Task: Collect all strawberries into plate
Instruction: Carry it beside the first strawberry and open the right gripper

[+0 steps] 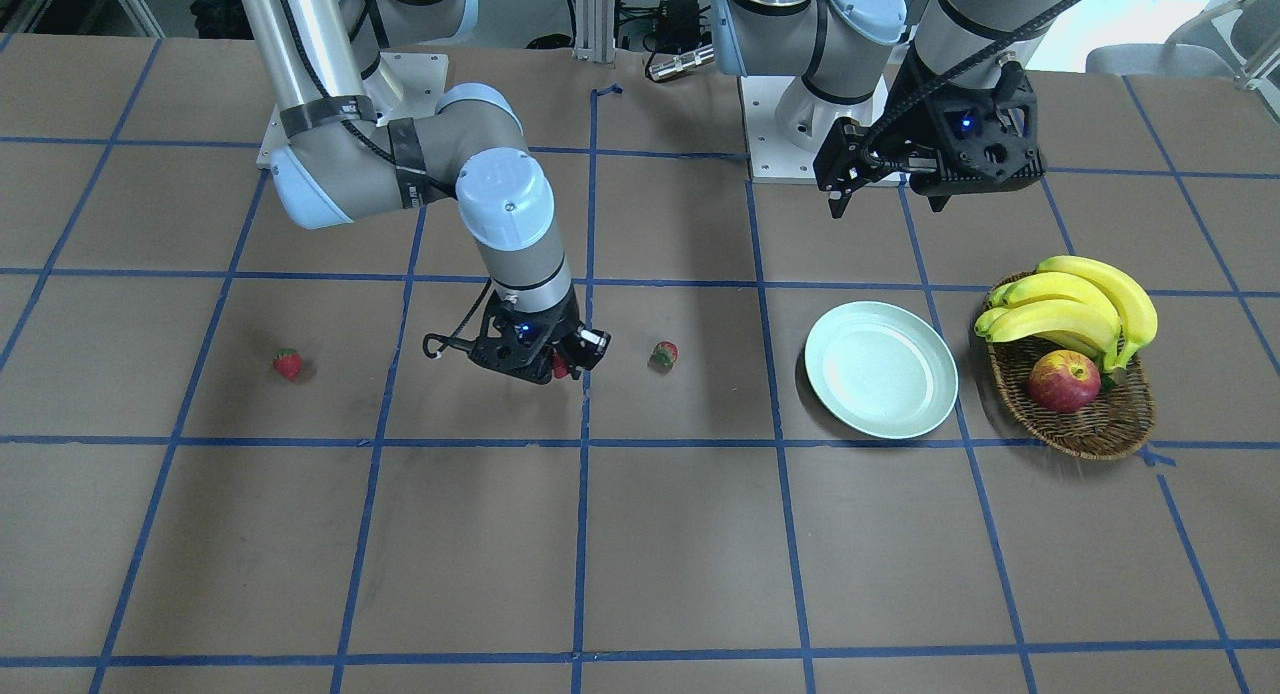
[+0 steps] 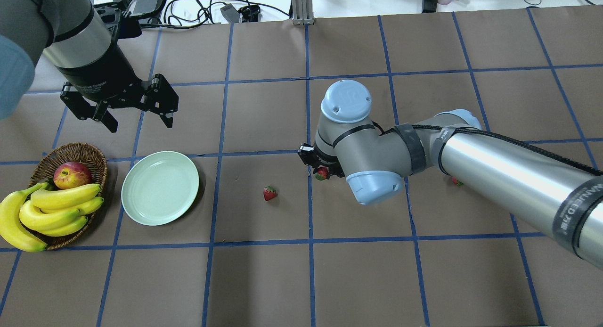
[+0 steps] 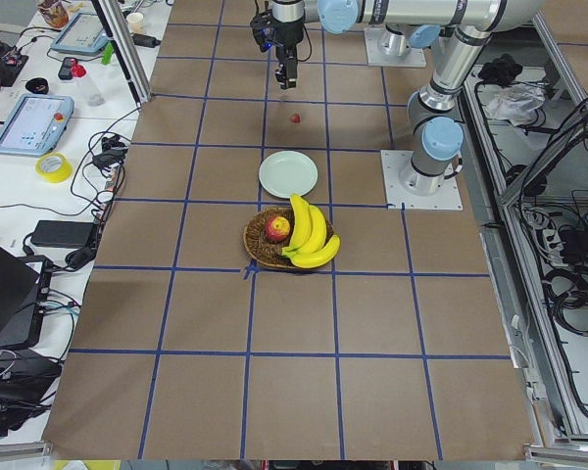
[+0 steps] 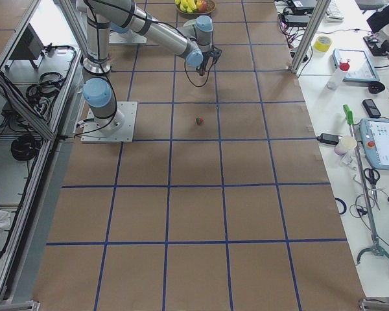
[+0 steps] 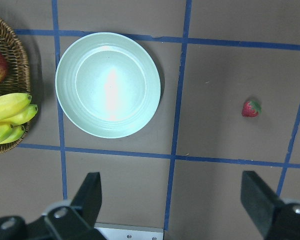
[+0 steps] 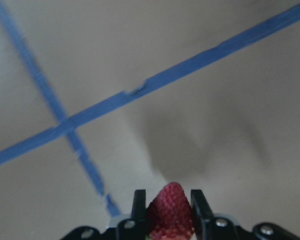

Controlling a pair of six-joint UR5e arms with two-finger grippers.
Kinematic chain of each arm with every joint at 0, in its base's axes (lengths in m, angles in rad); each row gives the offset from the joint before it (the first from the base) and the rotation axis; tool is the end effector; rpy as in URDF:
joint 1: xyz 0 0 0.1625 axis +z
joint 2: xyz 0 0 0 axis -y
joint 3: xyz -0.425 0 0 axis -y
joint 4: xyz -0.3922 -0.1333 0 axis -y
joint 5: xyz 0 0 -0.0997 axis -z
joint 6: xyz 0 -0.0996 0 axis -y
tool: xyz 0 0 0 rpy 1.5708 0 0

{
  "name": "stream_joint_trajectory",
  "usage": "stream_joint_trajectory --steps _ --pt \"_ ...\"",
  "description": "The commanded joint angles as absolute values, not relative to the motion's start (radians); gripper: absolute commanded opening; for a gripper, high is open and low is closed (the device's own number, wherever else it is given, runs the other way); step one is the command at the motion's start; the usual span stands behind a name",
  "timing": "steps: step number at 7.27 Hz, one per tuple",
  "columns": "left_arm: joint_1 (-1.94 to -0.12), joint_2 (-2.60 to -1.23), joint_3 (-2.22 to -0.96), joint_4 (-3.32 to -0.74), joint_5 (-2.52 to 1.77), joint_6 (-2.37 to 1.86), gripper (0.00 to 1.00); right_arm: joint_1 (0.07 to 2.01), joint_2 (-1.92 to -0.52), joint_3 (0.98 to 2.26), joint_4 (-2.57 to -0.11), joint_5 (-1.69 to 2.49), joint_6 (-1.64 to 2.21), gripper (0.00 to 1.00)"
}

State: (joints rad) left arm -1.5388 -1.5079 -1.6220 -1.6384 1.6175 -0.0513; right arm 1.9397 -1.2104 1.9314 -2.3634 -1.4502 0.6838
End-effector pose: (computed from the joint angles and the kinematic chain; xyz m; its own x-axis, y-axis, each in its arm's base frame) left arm -0.1139 -0.4633 0.4863 -0.9955 -0.0805 -0.0494 -0.0831 0.9951 0.0534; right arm 0.3342 -0.4615 0.2098 -0.9426 0.3040 -0.1382 0.3042 0.9524 0.0203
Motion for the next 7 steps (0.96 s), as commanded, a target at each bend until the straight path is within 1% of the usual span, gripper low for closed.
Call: stream_joint_trajectory --steps 1,3,4,5,7 --pt "-1.537 -1.508 -1.623 -1.638 1.618 -0.051 1.0 2.009 -1.175 1.924 -2.368 -1.42 0.543 0.0" --pt "-1.537 -1.508 -1.623 -1.641 1.62 -0.051 1.0 2.029 -1.144 1.919 -2.398 -1.417 0.509 0.0" --pt "-1.537 -1.508 -1.623 -1.641 1.621 -0.051 1.0 2.029 -1.14 1.921 -2.399 -1.417 0.509 0.22" --pt "-1.537 -1.508 -1.623 -1.641 1.62 -0.051 1.0 2.029 -1.14 1.925 -2.398 -1.427 0.508 0.99" --pt "-1.537 -1.508 -1.626 -1.641 1.621 -0.051 1.0 2.004 -1.16 1.91 -2.395 -1.44 0.458 1.0"
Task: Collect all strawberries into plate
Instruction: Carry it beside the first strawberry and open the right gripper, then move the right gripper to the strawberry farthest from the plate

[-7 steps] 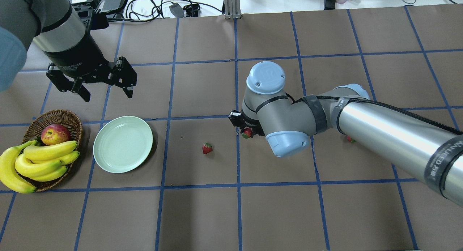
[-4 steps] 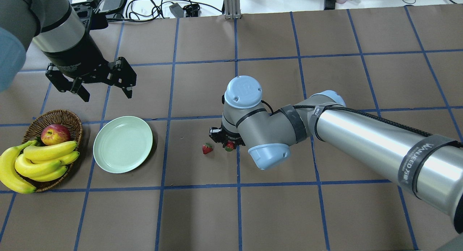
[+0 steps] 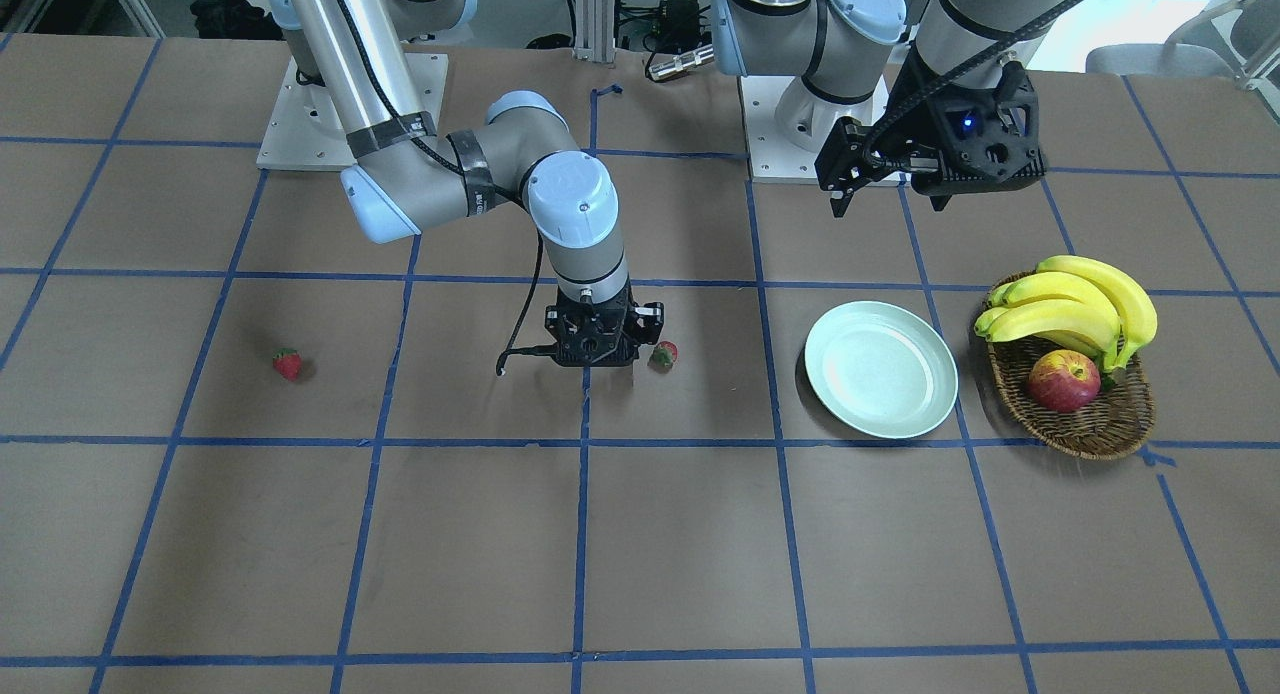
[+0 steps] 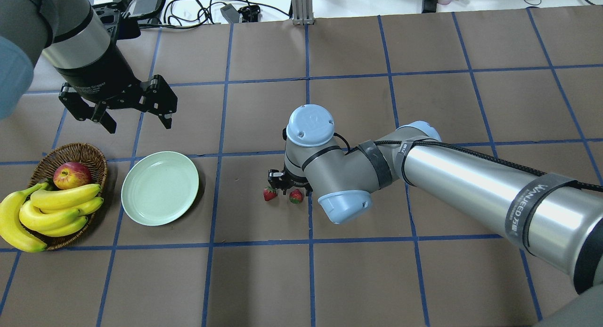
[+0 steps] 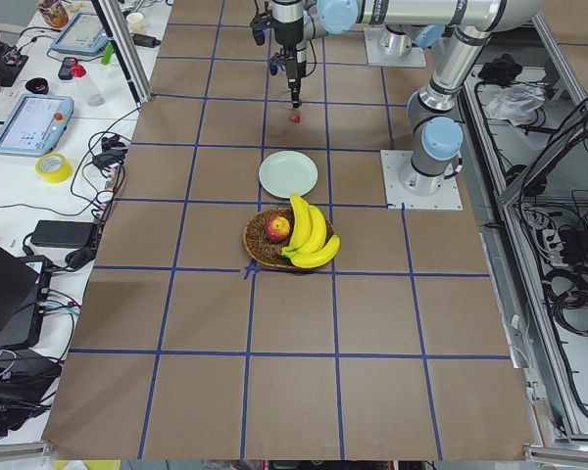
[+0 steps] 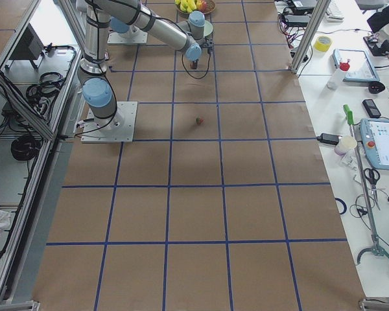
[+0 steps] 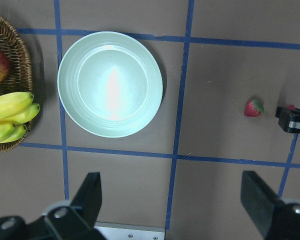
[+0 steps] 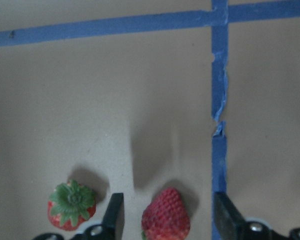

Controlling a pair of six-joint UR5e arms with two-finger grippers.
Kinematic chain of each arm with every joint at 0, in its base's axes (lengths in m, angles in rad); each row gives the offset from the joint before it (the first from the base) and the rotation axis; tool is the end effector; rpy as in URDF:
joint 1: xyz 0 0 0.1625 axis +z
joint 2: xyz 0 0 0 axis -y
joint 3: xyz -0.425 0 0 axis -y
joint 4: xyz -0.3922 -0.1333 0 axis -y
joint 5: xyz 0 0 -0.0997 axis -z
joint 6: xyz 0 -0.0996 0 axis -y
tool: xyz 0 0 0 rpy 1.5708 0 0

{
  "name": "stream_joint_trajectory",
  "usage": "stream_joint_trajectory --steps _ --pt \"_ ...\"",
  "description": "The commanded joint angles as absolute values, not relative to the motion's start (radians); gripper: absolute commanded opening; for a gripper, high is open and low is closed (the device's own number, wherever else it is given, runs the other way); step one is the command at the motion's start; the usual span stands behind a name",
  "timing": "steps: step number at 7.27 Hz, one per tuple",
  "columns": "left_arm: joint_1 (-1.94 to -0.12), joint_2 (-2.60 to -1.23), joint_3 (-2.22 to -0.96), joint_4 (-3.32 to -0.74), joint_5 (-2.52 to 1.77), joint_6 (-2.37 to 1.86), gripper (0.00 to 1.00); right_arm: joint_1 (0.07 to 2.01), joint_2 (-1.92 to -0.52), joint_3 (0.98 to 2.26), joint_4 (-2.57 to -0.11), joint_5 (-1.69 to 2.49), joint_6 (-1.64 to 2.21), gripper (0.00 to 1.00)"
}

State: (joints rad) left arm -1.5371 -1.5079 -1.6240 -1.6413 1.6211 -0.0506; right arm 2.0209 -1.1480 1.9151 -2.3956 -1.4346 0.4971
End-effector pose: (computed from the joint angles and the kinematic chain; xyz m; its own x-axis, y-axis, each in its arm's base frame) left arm -0.1128 -0.4630 0.4851 -0.9953 -0.0810 -0.0532 -0.0841 0.9948 0.0582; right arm 0.3767 -0.4421 0.1851 -0.9882 0.0436 -0.1466 0.0420 0.9990 0.0139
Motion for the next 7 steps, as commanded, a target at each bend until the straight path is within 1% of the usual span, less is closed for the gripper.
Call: stream_joint_trajectory --steps 1,2,4,5,7 --pt "-1.537 -1.508 -1.626 -1.641 1.621 -0.051 1.0 1.946 -1.19 1.902 -2.379 -1.446 0.398 1.0" --pt "-1.537 -1.508 -1.626 -1.641 1.621 -0.051 1.0 1.821 -1.26 1.917 -2.262 -1.518 0.226 1.0" --pt "-1.537 -1.508 -1.626 -1.641 1.621 -0.051 1.0 1.525 -1.343 1.921 -2.162 -1.563 -0.069 1.0" --pt "-1.537 -1.508 -1.626 -1.641 1.621 -0.051 1.0 1.429 -1.35 1.928 -2.099 -1.568 -0.276 1.0" --pt "-1.537 -1.508 -1.628 -1.641 1.621 -0.051 1.0 1.335 -1.35 2.024 -2.108 -1.647 -0.415 1.0"
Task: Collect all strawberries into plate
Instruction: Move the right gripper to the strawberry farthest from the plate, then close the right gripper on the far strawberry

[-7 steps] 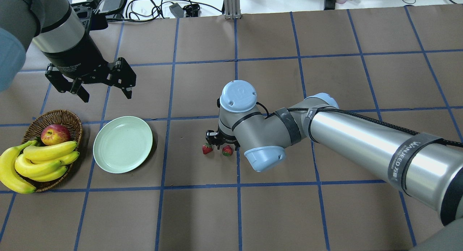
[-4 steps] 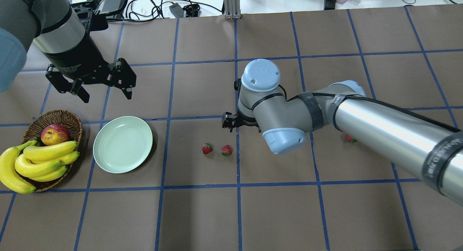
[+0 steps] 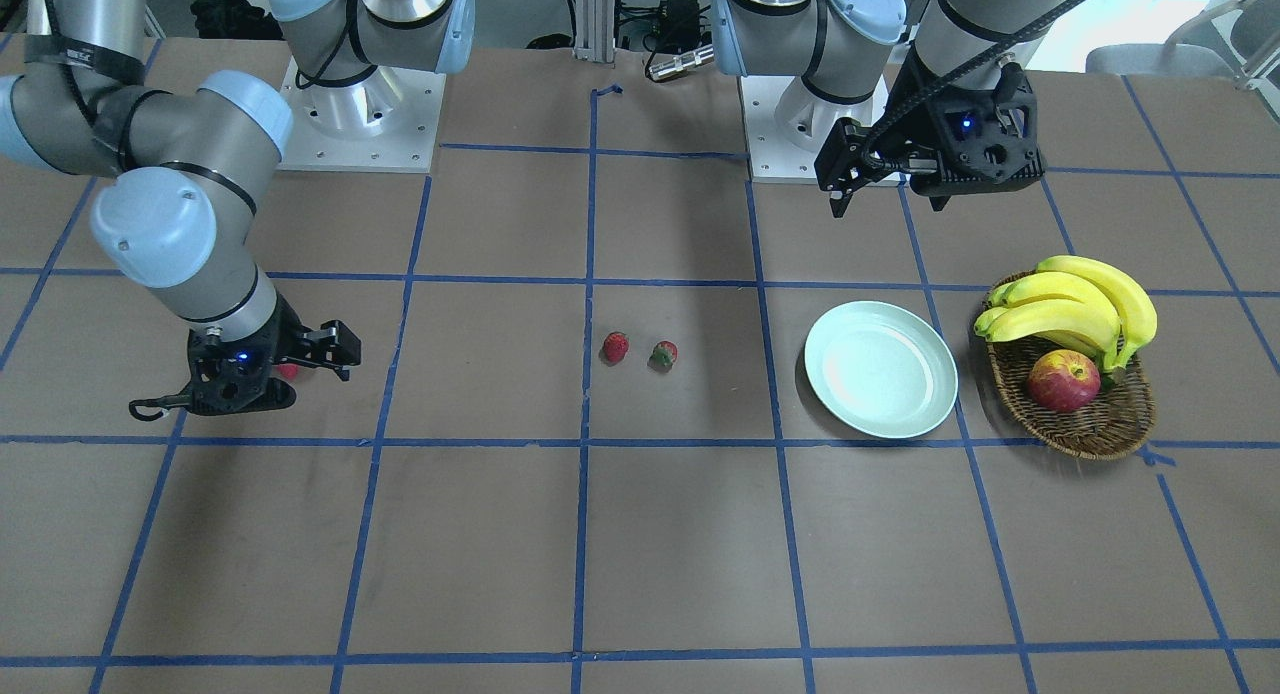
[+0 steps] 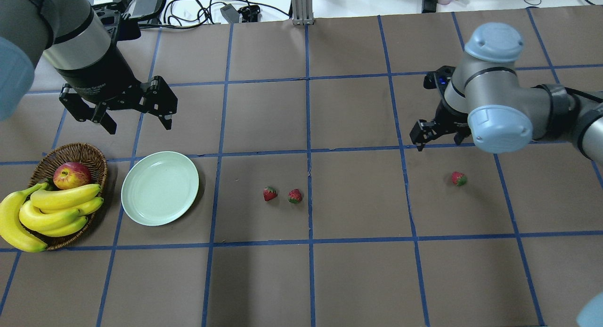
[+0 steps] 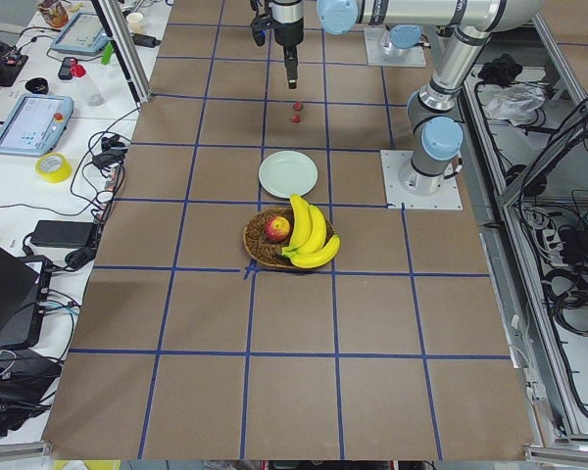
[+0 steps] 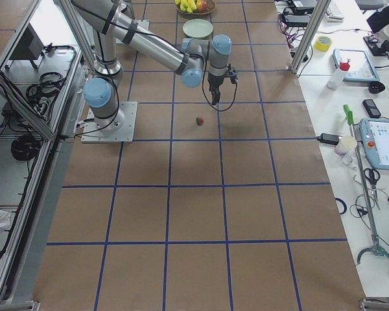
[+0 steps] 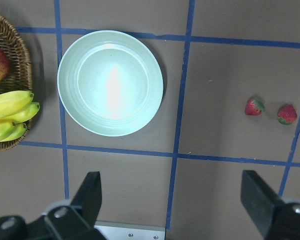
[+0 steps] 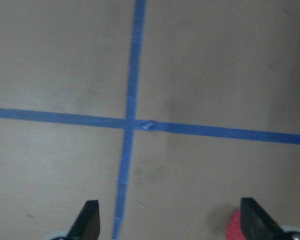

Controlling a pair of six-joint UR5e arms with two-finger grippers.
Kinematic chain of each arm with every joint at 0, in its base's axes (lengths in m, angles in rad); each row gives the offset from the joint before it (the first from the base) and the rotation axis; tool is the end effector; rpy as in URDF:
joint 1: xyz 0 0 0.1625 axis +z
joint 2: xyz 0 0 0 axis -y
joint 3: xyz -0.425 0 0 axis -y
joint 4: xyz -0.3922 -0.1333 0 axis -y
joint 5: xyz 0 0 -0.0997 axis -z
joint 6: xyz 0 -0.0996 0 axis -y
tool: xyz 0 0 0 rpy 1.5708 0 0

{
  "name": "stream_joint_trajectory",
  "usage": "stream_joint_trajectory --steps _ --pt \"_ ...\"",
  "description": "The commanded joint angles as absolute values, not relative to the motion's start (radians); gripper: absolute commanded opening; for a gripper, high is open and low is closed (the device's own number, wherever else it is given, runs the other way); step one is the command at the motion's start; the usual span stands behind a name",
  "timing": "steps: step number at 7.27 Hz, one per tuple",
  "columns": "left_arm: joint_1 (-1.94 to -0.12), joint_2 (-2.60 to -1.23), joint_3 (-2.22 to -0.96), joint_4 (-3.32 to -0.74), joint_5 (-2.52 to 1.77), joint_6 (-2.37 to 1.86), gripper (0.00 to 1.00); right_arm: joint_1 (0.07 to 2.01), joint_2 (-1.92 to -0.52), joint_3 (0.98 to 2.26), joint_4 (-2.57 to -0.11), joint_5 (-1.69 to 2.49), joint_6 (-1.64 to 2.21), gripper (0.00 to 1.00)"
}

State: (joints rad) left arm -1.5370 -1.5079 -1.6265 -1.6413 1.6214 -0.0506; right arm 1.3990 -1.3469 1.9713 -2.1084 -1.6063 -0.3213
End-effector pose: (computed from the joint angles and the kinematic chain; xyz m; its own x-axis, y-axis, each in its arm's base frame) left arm -0.1127 -0.4628 0.4839 -0.9953 -0.0810 -0.0536 -0.0842 0.9946 0.0606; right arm 0.0418 -0.5180 0.2398 -0.9886 -0.1508 0.0062 -0.1495 0.9843 0.0934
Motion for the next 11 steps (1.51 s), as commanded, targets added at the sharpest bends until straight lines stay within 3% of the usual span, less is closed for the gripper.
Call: stream_joint_trajectory --steps 1,2,6,8,9,11 --pt "-1.539 -1.508 -1.634 -1.641 1.621 -0.051 1.0 1.315 -1.348 2.076 -2.197 -1.649 -0.464 1.0" --pt "-1.537 -1.508 -1.634 -1.641 1.621 -0.051 1.0 1.306 -1.338 2.129 -2.28 -1.649 -0.483 1.0" --pt "-1.537 -1.508 -1.635 -1.64 1.621 -0.051 1.0 1.305 -1.298 2.137 -2.341 -1.644 -0.488 0.99" --pt "-1.537 -1.508 -1.635 -1.64 1.621 -0.051 1.0 1.305 -1.298 2.134 -2.336 -1.638 -0.48 0.26" --pt "-1.539 -1.508 -1.635 -1.64 1.621 -0.051 1.0 1.305 -1.298 2.131 -2.3 -1.637 -0.476 0.01" --pt "-1.539 -1.508 -1.635 -1.64 1.621 -0.052 1.0 1.305 -1.31 2.115 -2.278 -1.635 -0.462 0.0"
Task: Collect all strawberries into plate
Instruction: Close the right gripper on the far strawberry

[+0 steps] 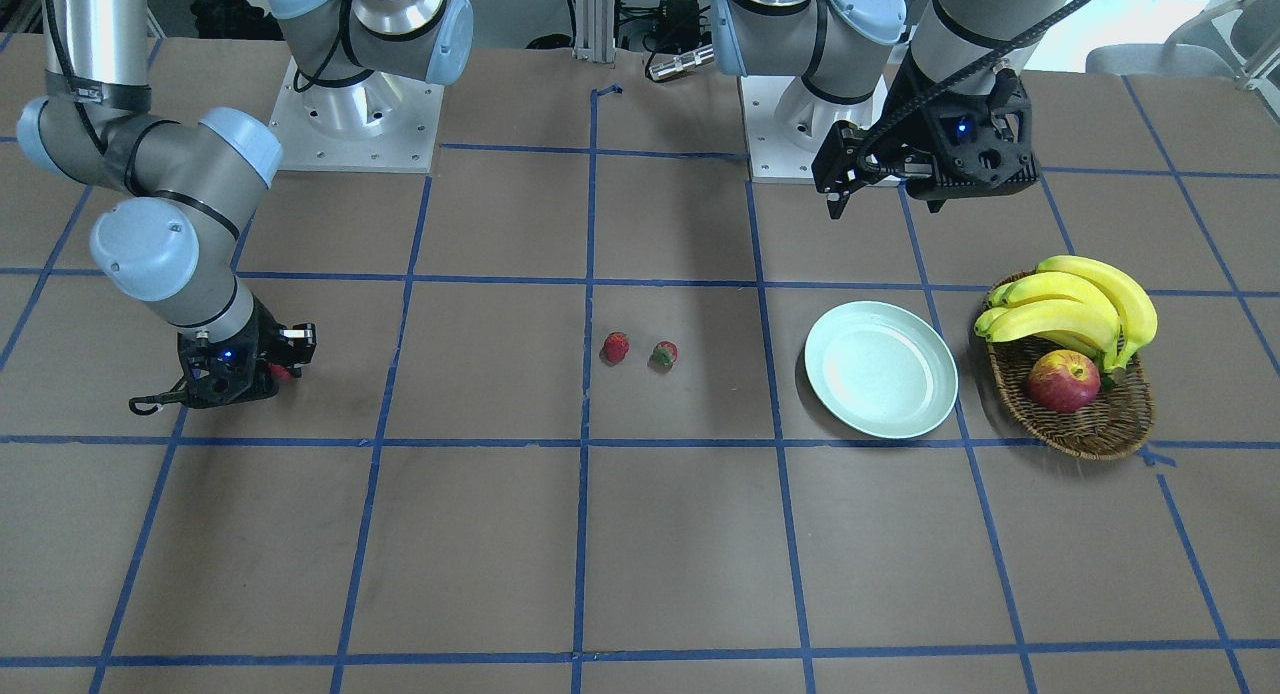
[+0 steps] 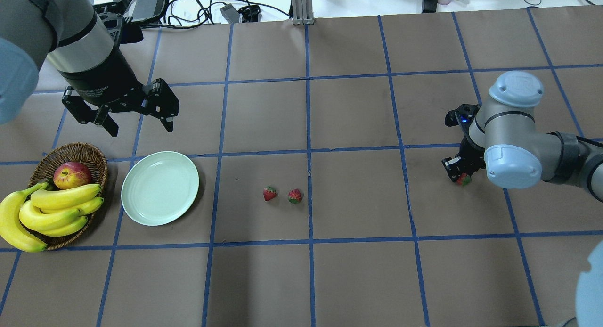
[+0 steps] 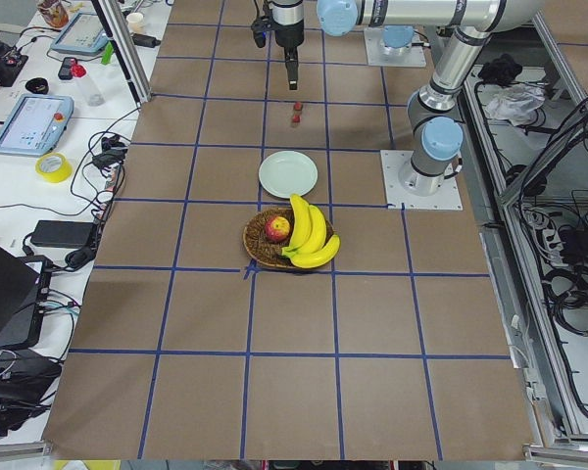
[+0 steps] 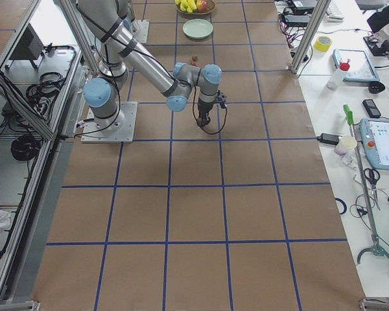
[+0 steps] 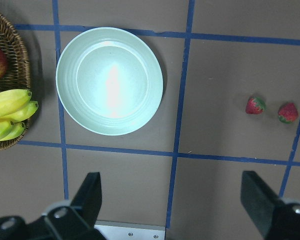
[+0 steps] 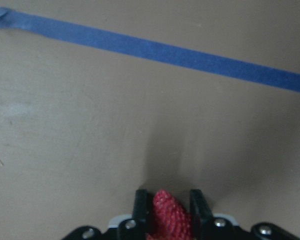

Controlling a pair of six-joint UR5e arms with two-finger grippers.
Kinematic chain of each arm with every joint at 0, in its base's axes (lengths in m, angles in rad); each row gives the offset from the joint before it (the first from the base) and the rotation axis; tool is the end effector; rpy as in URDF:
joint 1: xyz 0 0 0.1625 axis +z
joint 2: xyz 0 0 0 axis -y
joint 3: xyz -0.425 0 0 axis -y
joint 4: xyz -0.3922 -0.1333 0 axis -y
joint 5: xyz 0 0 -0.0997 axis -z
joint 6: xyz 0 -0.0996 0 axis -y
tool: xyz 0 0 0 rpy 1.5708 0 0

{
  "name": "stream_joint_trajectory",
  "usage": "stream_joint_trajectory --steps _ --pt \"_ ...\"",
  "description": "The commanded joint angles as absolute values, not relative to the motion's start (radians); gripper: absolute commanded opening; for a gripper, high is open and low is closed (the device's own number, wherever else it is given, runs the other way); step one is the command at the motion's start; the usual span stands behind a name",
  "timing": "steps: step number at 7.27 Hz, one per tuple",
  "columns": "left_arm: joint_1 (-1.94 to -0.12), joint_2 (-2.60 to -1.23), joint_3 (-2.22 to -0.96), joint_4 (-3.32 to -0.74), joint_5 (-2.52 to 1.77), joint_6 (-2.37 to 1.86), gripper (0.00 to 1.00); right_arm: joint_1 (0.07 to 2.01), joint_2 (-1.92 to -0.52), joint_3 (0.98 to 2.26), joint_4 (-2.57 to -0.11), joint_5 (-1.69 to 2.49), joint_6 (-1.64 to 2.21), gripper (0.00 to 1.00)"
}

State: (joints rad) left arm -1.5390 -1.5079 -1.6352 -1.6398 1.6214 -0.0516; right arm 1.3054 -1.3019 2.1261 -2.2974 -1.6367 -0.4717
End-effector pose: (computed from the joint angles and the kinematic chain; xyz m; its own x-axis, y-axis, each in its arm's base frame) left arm -0.1136 -0.4618 0.4798 -0.9954 -0.0796 -0.0540 -0.0832 0.9942 0.0678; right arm -0.0007 -0.4856 0.1757 -0.9779 -0.2088 0.0141 -0.2058 0.9716 0.1166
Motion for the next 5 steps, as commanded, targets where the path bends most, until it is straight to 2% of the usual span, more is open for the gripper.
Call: stream_joint_trajectory --steps 1,3,5 --pt "-1.539 -1.508 -1.635 -1.64 1.621 -0.051 1.0 1.325 -1.318 2.085 -2.235 -1.632 -0.377 0.0" --pt "-1.54 -1.506 -1.641 -1.64 1.621 -0.052 1.0 1.528 -1.338 1.947 -2.085 -1.611 -0.092 0.0" --pt "-1.539 -1.506 -1.64 -1.638 1.62 -0.052 1.0 1.784 -1.298 1.82 -2.066 -1.527 0.268 0.0"
